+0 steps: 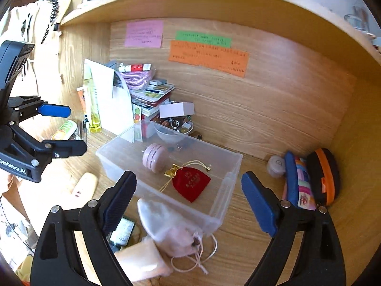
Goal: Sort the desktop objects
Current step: 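Withdraw both open tools from the clear box toward the desk items, then grasp the yellow sunscreen tube with the left tool while the right tool grasps the beige cup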
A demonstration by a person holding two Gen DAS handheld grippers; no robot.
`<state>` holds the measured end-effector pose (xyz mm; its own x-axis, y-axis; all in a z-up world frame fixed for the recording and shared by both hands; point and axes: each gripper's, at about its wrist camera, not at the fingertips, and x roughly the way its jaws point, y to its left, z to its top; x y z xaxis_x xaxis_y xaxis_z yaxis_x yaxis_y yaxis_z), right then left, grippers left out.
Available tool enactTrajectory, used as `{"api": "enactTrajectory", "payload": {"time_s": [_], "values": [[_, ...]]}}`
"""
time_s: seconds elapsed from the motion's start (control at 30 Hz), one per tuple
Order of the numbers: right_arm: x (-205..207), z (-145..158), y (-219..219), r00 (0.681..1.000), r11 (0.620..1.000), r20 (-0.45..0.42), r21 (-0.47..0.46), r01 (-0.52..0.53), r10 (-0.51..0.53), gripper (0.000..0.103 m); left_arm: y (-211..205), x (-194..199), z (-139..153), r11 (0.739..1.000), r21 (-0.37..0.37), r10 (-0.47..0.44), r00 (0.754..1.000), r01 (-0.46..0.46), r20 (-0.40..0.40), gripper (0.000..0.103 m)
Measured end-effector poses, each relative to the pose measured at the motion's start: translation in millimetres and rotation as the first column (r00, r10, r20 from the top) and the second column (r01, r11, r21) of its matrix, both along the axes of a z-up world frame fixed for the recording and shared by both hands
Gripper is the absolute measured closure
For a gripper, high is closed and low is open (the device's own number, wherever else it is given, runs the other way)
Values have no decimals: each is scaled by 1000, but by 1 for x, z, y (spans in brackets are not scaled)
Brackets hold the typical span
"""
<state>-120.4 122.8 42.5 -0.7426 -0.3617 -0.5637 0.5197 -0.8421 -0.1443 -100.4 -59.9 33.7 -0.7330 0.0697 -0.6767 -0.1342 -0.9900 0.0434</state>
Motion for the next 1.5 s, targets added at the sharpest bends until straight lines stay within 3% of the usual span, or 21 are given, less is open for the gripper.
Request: {"api": "enactTrajectory", "payload": {"time_s": [0.23, 0.5, 0.8, 1.13, 1.2, 1.3, 1.37, 1.5], "values": [[28, -19, 8, 1000, 1000, 8, -17, 6, -6, 8, -11, 19, -26, 999, 9, 52, 998, -52, 28, 7], [43, -53, 20, 997, 1000, 73, -15, 12, -11, 8, -20, 19, -76, 994, -41, 107, 988, -103, 109, 7], [51, -91, 18, 990, 997, 136, 59, -52, 44, 8, -31, 11, -126, 987, -28, 162, 963, -160, 216, 7], [50, -114, 1, 981, 987, 154, 93, -134, 119, 9, -26, -2, -147, 989, -28, 147, 954, -145, 259, 7], [47, -116, -1, 980, 985, 157, 97, -140, 124, 11, -26, -6, -151, 989, -27, 147, 951, -145, 273, 9], [42, -119, -3, 973, 983, 178, 84, -161, 144, 21, -28, -10, -152, 990, 2, 133, 950, -139, 281, 17], [41, -120, -5, 968, 981, 189, 73, -179, 162, 27, -27, -11, -150, 991, 3, 128, 952, -134, 278, 32], [46, -122, -8, 972, 979, 165, 90, -185, 168, 28, -19, -13, -148, 993, -37, 119, 959, -113, 257, 51]]}}
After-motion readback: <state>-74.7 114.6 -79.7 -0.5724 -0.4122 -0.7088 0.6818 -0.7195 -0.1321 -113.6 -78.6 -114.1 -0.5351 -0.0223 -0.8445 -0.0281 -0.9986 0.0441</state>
